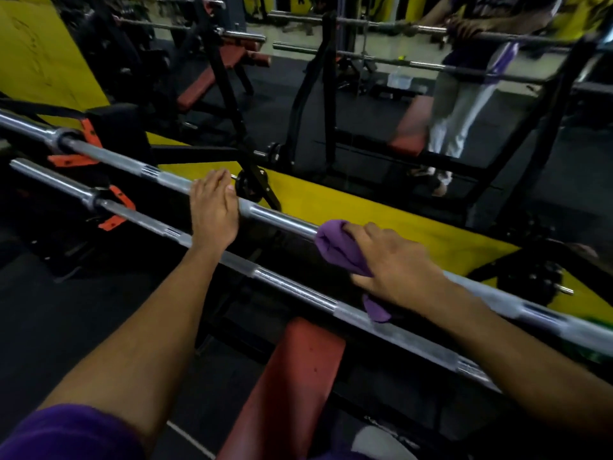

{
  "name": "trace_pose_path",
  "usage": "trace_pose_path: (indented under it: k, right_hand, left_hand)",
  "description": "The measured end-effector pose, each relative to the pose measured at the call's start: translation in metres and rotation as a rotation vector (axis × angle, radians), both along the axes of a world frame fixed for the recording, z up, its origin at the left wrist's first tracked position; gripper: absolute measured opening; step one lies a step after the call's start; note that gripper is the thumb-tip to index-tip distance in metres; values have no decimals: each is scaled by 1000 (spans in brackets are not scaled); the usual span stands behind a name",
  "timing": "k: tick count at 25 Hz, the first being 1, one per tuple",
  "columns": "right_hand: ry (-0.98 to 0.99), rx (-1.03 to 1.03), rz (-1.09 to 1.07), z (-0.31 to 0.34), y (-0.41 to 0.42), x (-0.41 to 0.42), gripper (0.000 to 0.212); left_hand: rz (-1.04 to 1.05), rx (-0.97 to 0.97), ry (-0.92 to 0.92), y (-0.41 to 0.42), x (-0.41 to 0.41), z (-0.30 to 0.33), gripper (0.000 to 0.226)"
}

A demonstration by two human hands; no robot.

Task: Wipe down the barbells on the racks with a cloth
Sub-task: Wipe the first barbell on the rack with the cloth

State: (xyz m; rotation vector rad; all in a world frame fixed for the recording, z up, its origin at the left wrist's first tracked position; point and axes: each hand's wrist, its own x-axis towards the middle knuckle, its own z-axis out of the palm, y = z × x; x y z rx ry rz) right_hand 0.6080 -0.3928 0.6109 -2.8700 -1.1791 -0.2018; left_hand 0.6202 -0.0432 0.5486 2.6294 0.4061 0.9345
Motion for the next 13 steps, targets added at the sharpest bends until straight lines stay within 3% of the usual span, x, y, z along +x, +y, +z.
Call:
trace_pose_path:
  k: [6,13]
  right_hand:
    - [70,-55,-87,5,-76,-13,82]
    - [-67,-39,-25,3,69,8,75]
  left_hand:
    - [33,-48,-93,-7,4,-5,51]
    - [21,-49,-66,-7,2,-3,58]
